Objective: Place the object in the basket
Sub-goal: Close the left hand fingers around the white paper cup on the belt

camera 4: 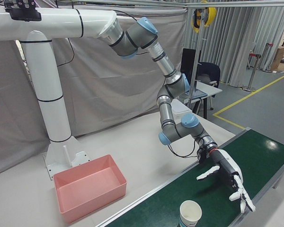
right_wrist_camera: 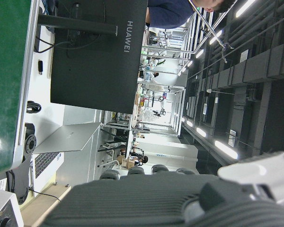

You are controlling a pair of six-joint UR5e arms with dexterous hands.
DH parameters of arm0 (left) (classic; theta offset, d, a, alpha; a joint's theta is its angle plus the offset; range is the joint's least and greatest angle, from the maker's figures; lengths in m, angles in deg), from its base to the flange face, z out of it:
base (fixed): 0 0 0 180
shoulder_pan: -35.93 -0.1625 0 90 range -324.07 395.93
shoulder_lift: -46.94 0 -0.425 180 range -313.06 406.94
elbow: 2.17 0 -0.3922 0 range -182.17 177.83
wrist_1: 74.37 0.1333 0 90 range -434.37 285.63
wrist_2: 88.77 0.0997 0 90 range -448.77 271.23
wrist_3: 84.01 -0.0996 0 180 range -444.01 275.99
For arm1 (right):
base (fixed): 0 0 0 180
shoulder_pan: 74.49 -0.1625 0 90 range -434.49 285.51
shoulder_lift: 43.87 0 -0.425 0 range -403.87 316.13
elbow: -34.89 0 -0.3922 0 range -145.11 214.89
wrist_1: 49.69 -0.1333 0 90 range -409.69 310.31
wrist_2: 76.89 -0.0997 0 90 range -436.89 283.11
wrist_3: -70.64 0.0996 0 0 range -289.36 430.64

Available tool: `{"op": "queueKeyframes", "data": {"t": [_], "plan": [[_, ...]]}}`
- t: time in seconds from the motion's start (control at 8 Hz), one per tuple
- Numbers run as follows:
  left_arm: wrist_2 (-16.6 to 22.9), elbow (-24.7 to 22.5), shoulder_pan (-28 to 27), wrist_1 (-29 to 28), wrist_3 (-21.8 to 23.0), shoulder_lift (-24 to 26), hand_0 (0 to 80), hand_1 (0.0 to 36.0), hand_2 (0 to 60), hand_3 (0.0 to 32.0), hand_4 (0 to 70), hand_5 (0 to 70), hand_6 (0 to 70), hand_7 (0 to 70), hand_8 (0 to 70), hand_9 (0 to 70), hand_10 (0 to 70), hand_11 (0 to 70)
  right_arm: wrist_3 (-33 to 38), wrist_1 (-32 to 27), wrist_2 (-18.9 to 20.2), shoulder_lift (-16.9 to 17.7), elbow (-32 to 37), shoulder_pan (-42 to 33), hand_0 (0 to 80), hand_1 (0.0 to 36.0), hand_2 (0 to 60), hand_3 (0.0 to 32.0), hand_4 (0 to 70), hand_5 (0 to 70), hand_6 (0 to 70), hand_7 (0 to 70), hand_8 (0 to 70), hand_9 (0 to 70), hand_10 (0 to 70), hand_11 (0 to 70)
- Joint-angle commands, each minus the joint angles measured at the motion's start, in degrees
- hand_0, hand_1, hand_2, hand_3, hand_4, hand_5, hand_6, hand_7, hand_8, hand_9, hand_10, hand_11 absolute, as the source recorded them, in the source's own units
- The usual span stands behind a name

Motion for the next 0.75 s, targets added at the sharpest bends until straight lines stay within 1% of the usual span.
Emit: {"op": "queueKeyframes", "data": {"t": [0.0, 0.25, 0.62], "plan": [[0.0, 0.0, -0.1, 0.0, -0.7, -0.1, 61.8, 23.2, 1.1, 0.0, 18.6, 36.9, 7.6, 7.2, 13.0, 19.3, 0.0, 1.6, 0.0, 0.0, 0.0, 0.0, 0.0, 0.0, 0.0, 0.0, 0.0, 0.0, 0.0, 0.0, 0.0, 0.0, 0.0, 0.0, 0.0, 0.0], [0.0, 0.0, -1.0, 0.0, -0.7, -0.1, 62.1, 23.0, 0.5, 0.0, 19.1, 37.3, 7.6, 7.2, 13.0, 19.2, 0.0, 1.2, 0.1, 0.0, 0.0, 0.0, 0.0, 0.0, 0.0, 0.0, 0.0, 0.0, 0.0, 0.0, 0.0, 0.0, 0.0, 0.0, 0.0, 0.0], [0.1, 0.1, -1.0, 0.0, -0.6, 0.3, 61.6, 23.3, 2.4, 0.0, 19.6, 37.8, 7.7, 7.1, 13.1, 19.3, 0.0, 1.3, 0.0, 0.0, 0.0, 0.0, 0.0, 0.0, 0.0, 0.0, 0.0, 0.0, 0.0, 0.0, 0.0, 0.0, 0.0, 0.0, 0.0, 0.0]]}}
